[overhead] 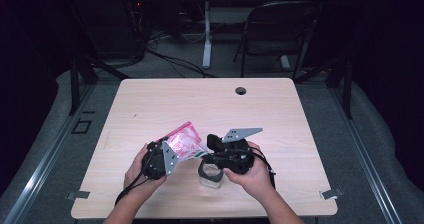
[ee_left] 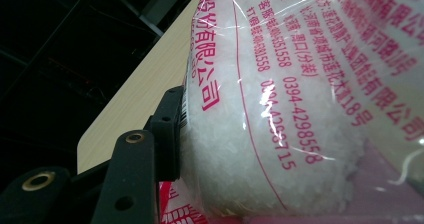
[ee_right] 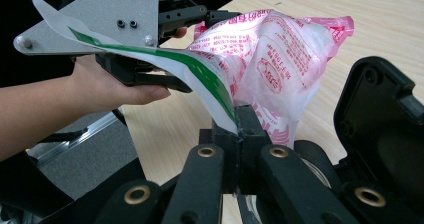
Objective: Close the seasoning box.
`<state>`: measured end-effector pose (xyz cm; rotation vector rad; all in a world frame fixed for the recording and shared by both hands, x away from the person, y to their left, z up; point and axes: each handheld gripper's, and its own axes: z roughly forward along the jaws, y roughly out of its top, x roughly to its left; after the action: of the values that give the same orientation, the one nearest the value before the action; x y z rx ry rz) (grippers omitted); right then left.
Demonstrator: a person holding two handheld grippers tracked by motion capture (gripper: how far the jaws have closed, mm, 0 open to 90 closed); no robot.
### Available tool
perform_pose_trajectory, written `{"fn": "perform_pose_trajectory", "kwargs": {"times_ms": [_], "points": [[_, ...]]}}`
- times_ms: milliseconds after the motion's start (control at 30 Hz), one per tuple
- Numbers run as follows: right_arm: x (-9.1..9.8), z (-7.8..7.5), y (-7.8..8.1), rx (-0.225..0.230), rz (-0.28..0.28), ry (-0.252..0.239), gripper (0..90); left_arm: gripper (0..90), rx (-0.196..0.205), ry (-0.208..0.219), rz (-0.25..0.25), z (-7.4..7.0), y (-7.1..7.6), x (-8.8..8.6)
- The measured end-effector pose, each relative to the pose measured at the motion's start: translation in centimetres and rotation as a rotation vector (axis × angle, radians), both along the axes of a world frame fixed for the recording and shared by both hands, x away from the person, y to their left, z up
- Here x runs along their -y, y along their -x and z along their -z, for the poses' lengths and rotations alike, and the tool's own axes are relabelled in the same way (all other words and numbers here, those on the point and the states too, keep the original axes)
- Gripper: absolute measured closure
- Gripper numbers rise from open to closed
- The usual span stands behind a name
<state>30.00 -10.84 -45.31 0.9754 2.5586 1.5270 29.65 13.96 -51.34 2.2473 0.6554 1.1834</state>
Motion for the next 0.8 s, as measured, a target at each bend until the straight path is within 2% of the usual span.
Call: {"fn": "perform_pose_trajectory", "kwargs": {"times_ms": [300,733,767,800], "points": [[0.0,0.5,-0.2,-0.022,-0.022,0.007,90.0,53.9,0.035,-0.058,0.000,0.0,0.1,0.2],[0.3,1.1,-0.5,-0.040,-0.064,0.019,90.0,54.3,0.091,-0.116,0.013,-0.1,0.0,0.6],[0.3,1.2,-0.6,-0.044,-0.068,0.022,90.0,54.3,0.103,-0.138,0.017,-0.2,0.0,0.7],[0.4,1.3,-0.7,-0.047,-0.074,0.022,90.0,54.3,0.108,-0.142,0.016,-0.1,0.0,0.8]]}}
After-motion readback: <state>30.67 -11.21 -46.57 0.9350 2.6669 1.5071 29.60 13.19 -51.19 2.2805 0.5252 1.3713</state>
